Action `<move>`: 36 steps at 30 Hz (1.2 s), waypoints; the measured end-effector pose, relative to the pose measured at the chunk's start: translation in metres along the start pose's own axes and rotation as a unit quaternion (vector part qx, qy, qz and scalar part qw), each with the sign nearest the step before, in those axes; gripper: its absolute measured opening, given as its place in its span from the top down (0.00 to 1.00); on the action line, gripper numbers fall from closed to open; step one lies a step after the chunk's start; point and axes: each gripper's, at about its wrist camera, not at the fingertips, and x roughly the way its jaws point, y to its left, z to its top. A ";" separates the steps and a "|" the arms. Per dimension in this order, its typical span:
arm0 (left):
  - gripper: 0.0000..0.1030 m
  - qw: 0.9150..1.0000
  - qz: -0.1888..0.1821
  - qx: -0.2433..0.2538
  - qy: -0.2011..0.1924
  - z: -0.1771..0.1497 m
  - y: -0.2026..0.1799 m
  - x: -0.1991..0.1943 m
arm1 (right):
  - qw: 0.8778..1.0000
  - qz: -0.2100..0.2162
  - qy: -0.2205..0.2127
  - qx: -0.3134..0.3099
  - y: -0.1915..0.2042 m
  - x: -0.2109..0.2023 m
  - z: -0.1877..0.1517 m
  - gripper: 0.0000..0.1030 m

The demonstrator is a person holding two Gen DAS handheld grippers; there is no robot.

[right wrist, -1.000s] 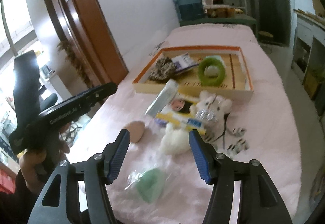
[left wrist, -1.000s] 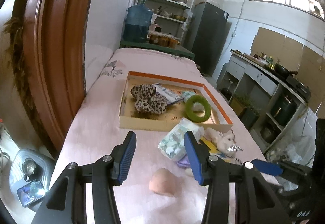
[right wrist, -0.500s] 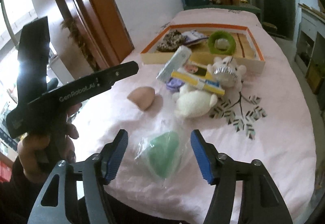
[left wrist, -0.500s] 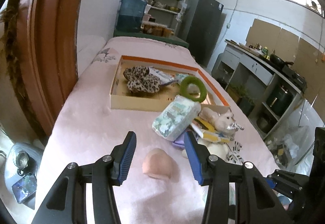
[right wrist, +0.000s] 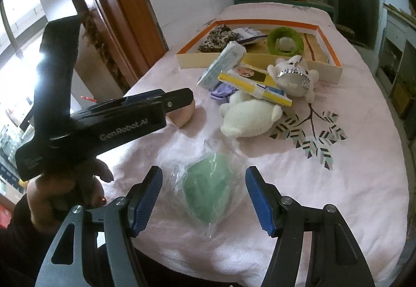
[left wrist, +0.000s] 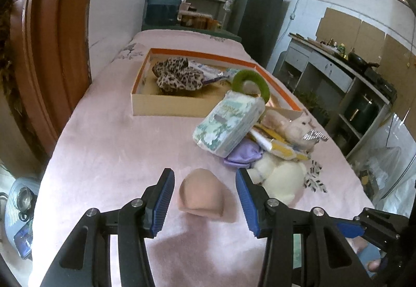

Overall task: Organize soft objects
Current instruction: 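Grasp the pink egg sponge with left tool while right tool grasps bagged green sponge, then carry the pink sponge and bagged green sponge over the box with both tools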

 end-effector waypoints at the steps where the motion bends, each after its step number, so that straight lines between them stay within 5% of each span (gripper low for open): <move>1: 0.53 1.000 0.002 0.000 0.003 -0.001 0.001 0.002 | 1.000 -0.001 0.001 -0.001 0.000 0.001 0.000 0.34; 23: 0.57 0.999 0.002 -0.018 0.031 -0.014 0.007 0.020 | 1.000 -0.002 0.013 -0.001 -0.002 0.010 -0.007 0.34; 28: 0.63 0.999 -0.019 -0.036 0.023 -0.014 0.016 0.018 | 1.000 -0.007 0.015 0.003 -0.005 0.011 -0.008 0.48; 36: 0.63 0.999 -0.018 -0.034 0.017 -0.013 0.013 0.016 | 1.000 -0.013 0.009 -0.003 -0.006 0.007 -0.006 0.50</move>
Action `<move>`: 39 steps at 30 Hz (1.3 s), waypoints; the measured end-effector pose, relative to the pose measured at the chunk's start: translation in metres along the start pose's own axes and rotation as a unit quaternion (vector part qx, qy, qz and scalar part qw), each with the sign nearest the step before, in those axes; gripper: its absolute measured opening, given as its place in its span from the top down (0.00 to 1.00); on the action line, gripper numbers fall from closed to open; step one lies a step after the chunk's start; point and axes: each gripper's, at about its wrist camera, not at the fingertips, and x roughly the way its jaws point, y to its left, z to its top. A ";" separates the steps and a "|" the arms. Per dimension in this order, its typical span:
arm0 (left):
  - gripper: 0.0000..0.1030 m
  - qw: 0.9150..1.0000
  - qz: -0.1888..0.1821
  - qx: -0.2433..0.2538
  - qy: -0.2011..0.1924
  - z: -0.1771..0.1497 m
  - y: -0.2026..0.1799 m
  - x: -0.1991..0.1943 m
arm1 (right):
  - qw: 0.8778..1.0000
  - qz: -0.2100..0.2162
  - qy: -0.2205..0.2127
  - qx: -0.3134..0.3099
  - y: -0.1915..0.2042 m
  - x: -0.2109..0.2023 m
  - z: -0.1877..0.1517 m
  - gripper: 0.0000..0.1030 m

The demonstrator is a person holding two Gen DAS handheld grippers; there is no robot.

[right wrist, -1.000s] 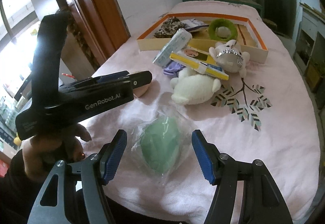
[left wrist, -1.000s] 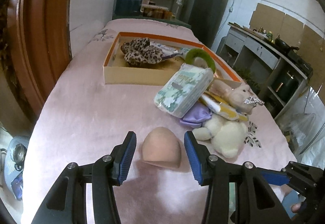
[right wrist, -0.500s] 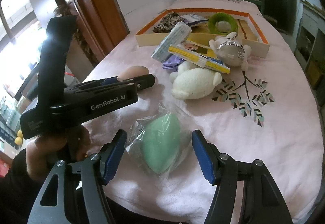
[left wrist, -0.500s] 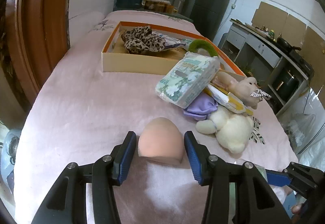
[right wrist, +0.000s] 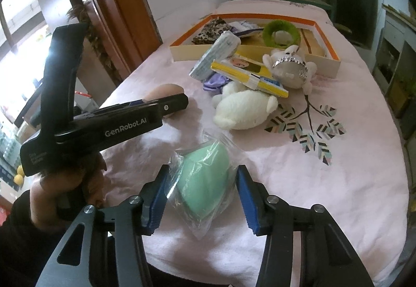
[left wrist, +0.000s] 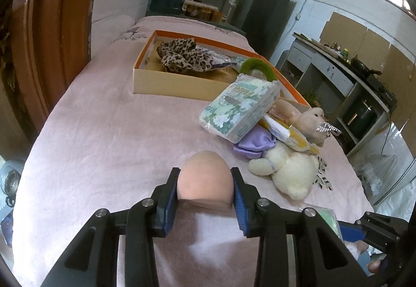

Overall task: Organize soft objects
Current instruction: 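Carry the pink sponge and bagged green sponge over the box with both tools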

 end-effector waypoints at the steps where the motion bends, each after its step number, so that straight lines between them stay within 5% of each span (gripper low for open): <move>1: 0.63 1.000 0.000 0.000 0.000 -0.001 0.000 -0.001 | 1.000 0.001 -0.001 0.000 0.000 -0.001 0.000 0.50; 39: 0.63 0.996 0.012 0.032 -0.083 0.067 -0.021 -0.039 | 0.994 -0.010 -0.110 -0.020 -0.028 -0.047 0.092 0.50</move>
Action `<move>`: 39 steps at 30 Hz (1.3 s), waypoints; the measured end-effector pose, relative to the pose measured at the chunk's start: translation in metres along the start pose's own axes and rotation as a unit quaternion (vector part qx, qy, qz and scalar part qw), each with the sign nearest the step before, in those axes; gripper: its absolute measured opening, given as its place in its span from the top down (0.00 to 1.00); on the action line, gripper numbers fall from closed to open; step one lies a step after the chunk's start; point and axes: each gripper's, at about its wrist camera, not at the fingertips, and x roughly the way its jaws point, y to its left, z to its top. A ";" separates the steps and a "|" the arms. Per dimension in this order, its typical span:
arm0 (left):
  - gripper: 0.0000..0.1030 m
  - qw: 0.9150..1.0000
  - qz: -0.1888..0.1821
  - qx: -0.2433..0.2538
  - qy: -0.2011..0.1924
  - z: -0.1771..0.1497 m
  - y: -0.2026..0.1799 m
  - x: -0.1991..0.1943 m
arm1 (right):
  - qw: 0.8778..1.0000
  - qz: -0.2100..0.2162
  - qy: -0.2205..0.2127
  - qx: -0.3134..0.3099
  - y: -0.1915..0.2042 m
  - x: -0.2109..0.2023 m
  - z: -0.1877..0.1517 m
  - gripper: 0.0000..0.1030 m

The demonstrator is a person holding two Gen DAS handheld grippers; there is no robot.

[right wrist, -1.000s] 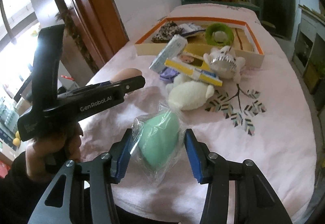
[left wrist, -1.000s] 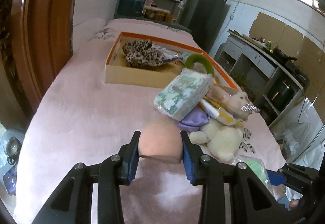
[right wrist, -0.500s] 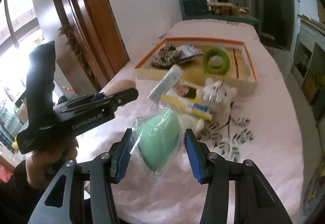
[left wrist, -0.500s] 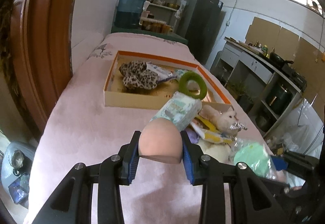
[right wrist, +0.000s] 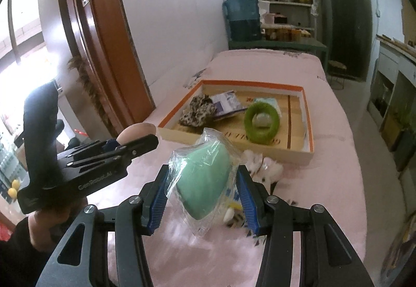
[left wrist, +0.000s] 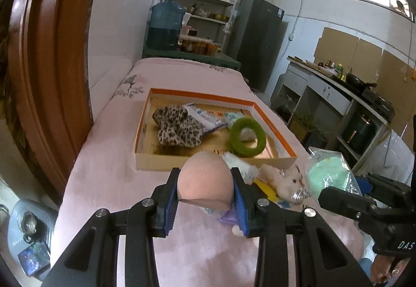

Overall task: Organize soft objects
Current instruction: 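Carry the pink sponge and bagged green sponge over the box with both tools, then lower both sponges into the box and open both tools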

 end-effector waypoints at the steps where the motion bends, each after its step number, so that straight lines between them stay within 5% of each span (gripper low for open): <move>1: 0.63 1.000 0.000 0.001 -0.002 0.003 0.000 0.001 | 1.000 -0.001 -0.001 -0.002 -0.001 0.001 0.003 0.50; 39: 0.63 0.999 -0.008 0.015 -0.028 0.081 -0.026 0.052 | 0.999 -0.005 -0.021 0.026 -0.074 0.044 0.074 0.50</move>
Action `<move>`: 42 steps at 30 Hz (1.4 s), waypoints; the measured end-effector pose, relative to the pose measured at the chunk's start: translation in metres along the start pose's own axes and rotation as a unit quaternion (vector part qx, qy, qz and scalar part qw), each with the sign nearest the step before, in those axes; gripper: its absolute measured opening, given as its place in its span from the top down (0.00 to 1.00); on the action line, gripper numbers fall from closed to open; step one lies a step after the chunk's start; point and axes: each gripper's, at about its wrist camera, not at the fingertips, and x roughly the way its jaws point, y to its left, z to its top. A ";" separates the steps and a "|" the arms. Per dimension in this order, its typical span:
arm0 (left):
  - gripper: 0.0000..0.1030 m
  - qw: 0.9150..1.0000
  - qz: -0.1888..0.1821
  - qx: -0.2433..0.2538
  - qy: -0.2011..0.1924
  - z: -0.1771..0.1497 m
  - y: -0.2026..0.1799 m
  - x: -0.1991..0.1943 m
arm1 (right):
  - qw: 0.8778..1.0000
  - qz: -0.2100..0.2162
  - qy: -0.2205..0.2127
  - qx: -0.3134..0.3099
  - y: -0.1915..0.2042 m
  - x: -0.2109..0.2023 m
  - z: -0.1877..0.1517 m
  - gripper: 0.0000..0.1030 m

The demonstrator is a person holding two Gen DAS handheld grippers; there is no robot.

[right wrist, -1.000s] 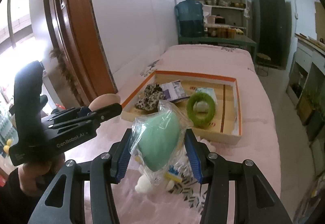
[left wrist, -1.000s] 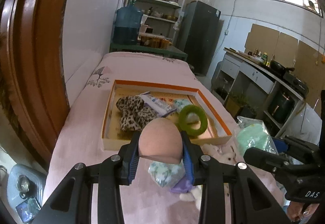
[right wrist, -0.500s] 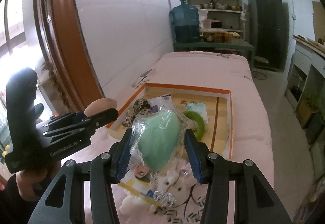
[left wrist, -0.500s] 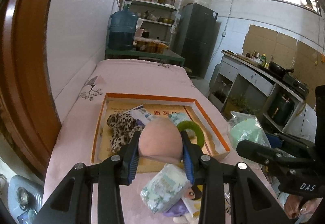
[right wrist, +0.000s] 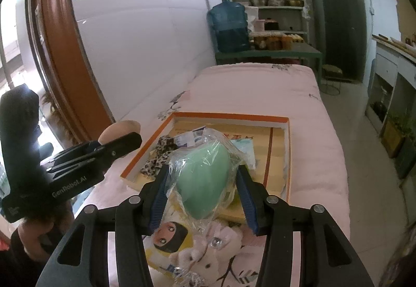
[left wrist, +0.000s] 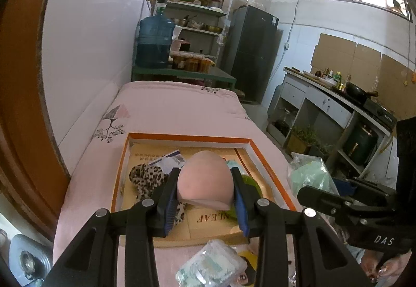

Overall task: Organize soft objects
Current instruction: 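Lower both sponges into the box and open both tools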

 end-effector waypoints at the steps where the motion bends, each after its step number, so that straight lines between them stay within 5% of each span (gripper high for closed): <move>1: 0.63 1.000 0.000 0.000 0.001 0.002 0.000 0.003 | 1.000 0.000 0.000 0.000 0.000 0.000 0.001 0.50; 25: 0.63 0.999 -0.020 -0.008 0.030 0.017 0.007 0.067 | 0.999 -0.013 0.031 0.022 -0.036 0.053 0.015 0.50; 42: 0.63 0.993 -0.041 0.006 0.111 -0.024 -0.008 0.106 | 0.995 -0.032 0.076 0.055 -0.066 0.086 -0.013 0.50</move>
